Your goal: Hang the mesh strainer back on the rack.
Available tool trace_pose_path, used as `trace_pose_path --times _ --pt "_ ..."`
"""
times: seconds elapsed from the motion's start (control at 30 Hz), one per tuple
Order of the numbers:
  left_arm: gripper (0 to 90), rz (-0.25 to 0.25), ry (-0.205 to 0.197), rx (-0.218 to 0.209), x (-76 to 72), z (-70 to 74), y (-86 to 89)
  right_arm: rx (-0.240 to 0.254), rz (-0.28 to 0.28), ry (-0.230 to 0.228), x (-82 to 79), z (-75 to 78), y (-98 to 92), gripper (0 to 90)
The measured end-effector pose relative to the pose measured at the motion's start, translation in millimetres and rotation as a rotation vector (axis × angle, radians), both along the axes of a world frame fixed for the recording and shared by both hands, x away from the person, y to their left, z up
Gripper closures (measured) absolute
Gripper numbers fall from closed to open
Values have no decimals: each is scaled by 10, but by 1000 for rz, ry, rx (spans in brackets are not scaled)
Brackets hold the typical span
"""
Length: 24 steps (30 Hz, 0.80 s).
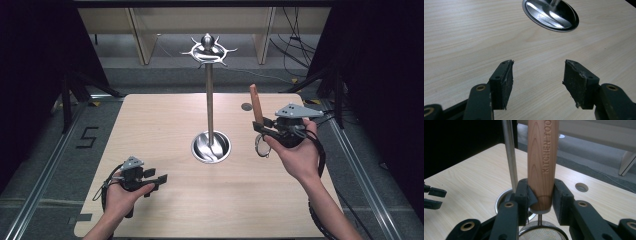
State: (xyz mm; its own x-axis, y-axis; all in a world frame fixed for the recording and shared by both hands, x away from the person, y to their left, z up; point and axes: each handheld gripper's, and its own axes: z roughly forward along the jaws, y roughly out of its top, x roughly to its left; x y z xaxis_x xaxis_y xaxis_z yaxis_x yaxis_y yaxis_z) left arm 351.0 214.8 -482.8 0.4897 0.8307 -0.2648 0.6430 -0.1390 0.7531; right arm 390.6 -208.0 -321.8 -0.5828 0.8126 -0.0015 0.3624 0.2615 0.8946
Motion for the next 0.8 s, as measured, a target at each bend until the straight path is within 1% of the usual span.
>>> trace_pose_path --times 0.03,0.07,0.1,0.13,0.17,0.2,0.23,0.27,0.3,0.33,0.37,0.4,0.47,0.5,0.53,0.57,0.6,0.63,0.67,0.7,0.73,0.77,0.8 --pt "400 -1 1 4 1 0 3 -20 12 -10 15 12 -13 695" --pt "400 -2 2 5 1 1 5 -15 8 -2 15 19 -6 695" --pt "400 0 1 4 1 0 3 -23 12 -13 25 19 -6 696" --pt "400 -2 -3 -7 -2 0 0 -15 8 -24 36 13 4 695" --pt "400 -1 -3 -8 -2 1 -1 -22 11 -21 40 19 4 696" --pt "400 0 -2 -7 -1 1 0 -5 16 -5 40 21 19 695" --pt "400 0 -4 -8 -2 1 -1 0 4 5 30 26 32 696" --pt "400 0 -3 -8 -1 -1 0 -9 17 -3 46 29 28 696" --pt "400 0 -1 -7 0 0 1 2 7 13 37 39 41 695" --pt "400 0 -1 2 2 -1 4 -7 8 3 43 39 42 696" --pt "400 1 -5 -9 0 -3 0 -19 13 -9 57 45 36 696" --pt "400 1 -7 -11 -2 -1 -1 -16 4 -35 70 37 45 696" --pt "400 -2 -4 -5 -2 5 4 -26 9 -27 73 49 49 696" --pt "400 -2 -4 -6 -2 4 3 -22 17 -14 74 55 56 696" --pt "400 0 -6 -8 -1 2 2 -15 8 -6 64 61 66 696" --pt "400 0 -7 -12 0 -2 -1 -25 16 -14 75 69 60 696" --pt "400 1 -6 -12 0 -1 -1 -28 12 -17 78 75 64 696" --pt "400 -1 -7 -12 0 -1 -1 -14 3 -15 72 76 79 696" --pt "400 0 -9 -12 -3 1 -3 -26 7 -38 90 78 74 696" --pt "400 1 -7 -12 -1 0 -2 -24 3 -34 84 83 82 696" --pt "400 1 -5 -12 0 -1 -1 -30 10 -14 78 97 80 696" --pt "400 0 -8 -11 0 0 0 -25 7 -13 78 102 89 696" --pt "400 -2 -6 -11 -2 3 1 -25 10 -31 92 100 95 696"
